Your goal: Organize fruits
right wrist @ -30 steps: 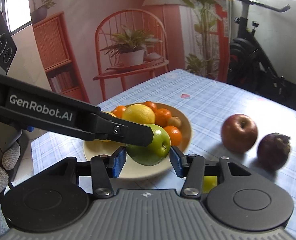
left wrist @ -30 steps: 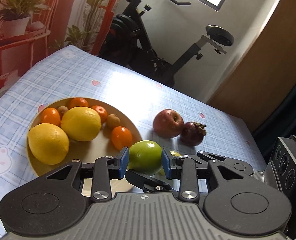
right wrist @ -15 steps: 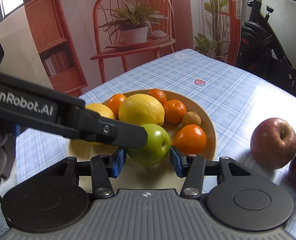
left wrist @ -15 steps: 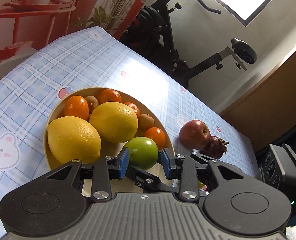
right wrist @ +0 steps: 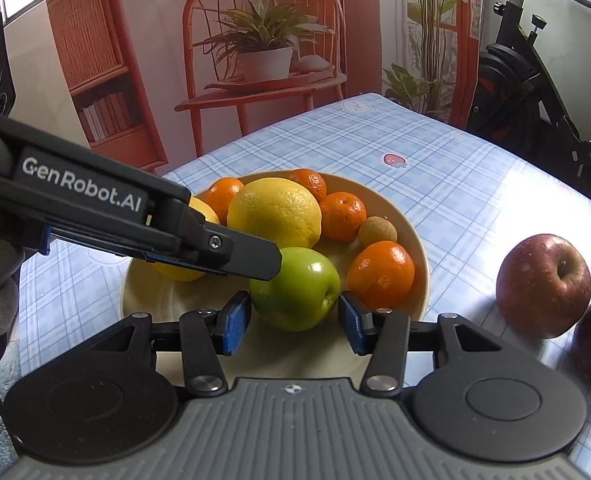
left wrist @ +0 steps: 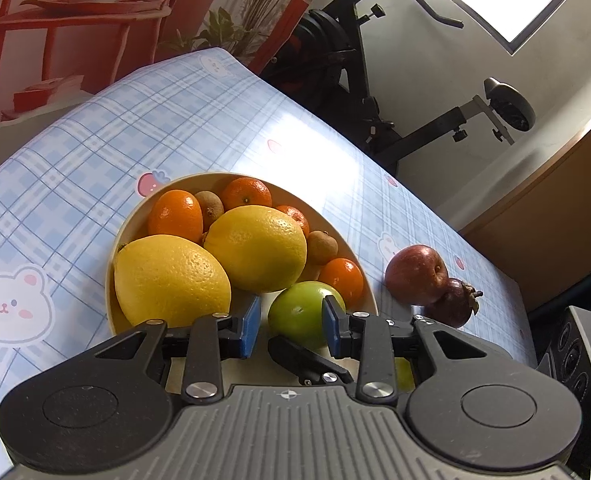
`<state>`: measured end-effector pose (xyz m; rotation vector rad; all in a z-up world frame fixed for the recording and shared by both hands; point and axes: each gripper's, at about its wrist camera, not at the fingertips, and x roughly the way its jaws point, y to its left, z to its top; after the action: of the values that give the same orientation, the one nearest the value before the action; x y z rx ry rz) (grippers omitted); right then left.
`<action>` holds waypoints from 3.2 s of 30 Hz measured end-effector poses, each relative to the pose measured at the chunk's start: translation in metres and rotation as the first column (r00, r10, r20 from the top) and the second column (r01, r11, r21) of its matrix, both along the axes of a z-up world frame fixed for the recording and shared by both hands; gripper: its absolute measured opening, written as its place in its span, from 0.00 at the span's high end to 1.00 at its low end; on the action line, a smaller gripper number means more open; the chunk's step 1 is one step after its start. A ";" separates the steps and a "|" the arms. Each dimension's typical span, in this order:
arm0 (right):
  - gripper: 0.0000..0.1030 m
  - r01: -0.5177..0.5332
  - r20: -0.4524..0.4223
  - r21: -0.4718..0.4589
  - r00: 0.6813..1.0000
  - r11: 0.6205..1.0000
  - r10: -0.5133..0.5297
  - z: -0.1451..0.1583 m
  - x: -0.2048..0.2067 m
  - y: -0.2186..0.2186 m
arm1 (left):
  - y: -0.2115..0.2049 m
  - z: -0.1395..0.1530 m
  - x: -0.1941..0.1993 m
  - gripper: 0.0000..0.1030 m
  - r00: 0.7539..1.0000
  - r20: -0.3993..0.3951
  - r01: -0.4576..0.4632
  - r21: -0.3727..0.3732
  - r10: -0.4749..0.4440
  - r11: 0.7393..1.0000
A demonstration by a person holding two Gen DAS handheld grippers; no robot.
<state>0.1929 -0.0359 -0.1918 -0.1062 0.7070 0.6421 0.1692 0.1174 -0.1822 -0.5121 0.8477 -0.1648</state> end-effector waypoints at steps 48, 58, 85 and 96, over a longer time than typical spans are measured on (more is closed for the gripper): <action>0.47 0.174 0.052 0.108 0.982 0.979 -0.180 -0.020 -0.044 -0.113 | -0.111 0.000 0.023 0.66 0.952 -0.026 0.308 0.094 -0.306 0.947; 0.49 0.172 0.036 0.148 0.983 0.974 -0.179 -0.021 -0.045 -0.119 | -0.116 -0.007 0.028 0.66 0.947 -0.056 0.320 0.097 -0.316 0.942; 0.52 0.129 0.077 0.278 0.985 0.952 -0.156 0.003 -0.057 -0.110 | -0.100 0.022 0.008 0.66 0.947 -0.033 0.320 0.107 -0.319 0.941; 0.52 -0.017 0.050 0.261 0.999 0.965 0.004 0.011 -0.045 -0.046 | -0.036 0.034 -0.015 0.66 0.972 -0.079 0.228 0.116 -0.220 0.967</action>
<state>0.1479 -0.0820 -0.1806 0.1184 0.5695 0.7358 0.1539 0.0812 -0.1480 -0.3045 0.9732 -0.3019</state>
